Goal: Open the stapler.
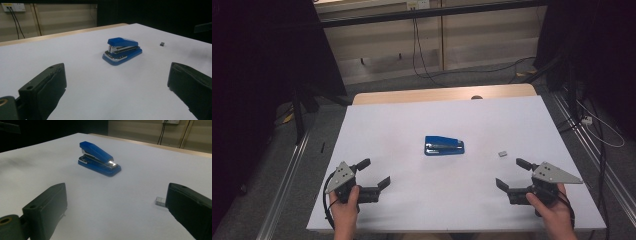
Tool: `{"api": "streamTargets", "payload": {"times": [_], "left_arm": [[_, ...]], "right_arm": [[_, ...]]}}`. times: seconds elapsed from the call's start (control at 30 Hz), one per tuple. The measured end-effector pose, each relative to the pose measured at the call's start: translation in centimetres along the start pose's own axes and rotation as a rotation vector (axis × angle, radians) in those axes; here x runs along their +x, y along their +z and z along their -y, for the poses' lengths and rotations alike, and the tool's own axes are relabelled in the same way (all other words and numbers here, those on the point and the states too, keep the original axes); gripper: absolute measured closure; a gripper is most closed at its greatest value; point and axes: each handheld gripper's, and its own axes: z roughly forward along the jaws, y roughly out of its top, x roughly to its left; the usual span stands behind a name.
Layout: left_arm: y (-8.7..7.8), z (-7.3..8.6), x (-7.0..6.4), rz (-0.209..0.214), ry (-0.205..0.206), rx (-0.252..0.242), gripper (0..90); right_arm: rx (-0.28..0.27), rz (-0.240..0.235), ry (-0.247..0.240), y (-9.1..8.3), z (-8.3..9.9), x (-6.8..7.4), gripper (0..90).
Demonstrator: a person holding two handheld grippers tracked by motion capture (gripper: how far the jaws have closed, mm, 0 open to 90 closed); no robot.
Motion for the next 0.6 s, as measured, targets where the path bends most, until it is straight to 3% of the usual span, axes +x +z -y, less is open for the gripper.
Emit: {"api": "streamTargets", "payload": {"times": [0.27, 0.6], "left_arm": [[0.4, -0.1, 0.0, 0.019, 0.009, 0.006, 2.1], [1.2, -0.5, 0.1, 0.024, -0.004, -0.024, 2.0]], "right_arm": [[0.001, 0.0, 0.002, 0.1, 0.0, 0.0, 3.8], [0.008, 0.013, -0.015, 0.7, -0.2, -0.1, 3.8]]}}
